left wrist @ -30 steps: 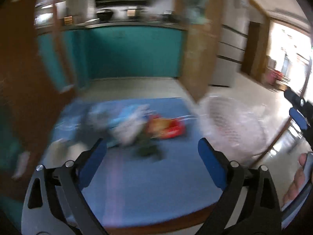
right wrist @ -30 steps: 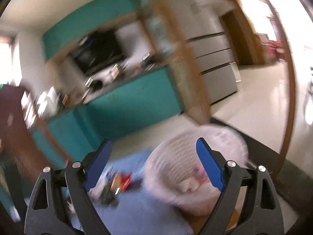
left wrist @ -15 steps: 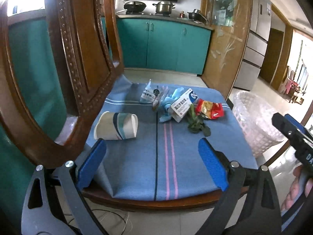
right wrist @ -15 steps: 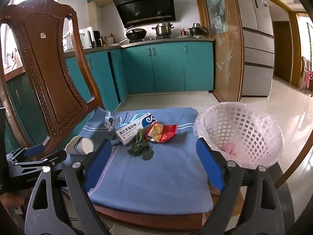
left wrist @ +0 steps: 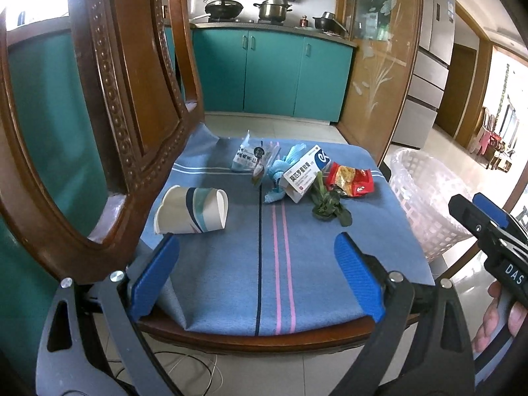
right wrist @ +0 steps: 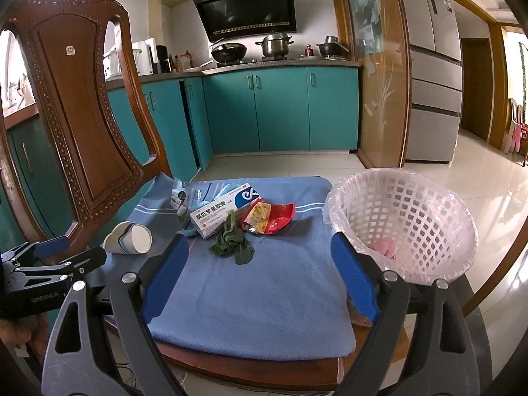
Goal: Collect trash
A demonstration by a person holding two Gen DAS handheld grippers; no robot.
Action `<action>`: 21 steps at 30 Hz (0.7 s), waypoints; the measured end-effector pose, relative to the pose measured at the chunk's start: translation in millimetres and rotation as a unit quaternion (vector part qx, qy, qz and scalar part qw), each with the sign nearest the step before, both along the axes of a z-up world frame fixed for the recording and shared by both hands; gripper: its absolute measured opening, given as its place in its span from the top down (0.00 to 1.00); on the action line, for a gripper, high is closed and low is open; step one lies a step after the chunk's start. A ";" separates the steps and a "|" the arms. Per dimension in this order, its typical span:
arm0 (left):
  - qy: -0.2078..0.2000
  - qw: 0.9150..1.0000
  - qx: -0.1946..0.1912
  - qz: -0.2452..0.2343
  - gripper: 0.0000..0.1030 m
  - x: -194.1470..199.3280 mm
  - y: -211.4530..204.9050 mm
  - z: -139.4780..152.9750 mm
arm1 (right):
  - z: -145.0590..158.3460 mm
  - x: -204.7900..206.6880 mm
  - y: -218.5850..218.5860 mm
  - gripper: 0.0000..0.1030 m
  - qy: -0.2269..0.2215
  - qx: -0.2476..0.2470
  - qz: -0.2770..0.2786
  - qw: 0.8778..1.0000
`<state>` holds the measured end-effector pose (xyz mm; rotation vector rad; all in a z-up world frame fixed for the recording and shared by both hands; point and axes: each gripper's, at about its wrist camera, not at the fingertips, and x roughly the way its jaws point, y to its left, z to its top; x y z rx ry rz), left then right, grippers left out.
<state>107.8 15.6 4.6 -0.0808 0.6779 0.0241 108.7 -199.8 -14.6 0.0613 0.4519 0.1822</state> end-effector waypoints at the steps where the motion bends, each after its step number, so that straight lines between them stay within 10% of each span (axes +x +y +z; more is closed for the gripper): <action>1: 0.000 1.000 0.000 0.000 0.08 0.3 -0.2 -0.2 | -0.4 -0.1 -0.1 0.16 0.000 0.000 0.000 1.000; 21: 0.005 1.000 0.002 0.004 0.08 2.1 0.5 -3.9 | -0.1 0.9 -3.3 0.16 0.001 0.003 -0.001 1.000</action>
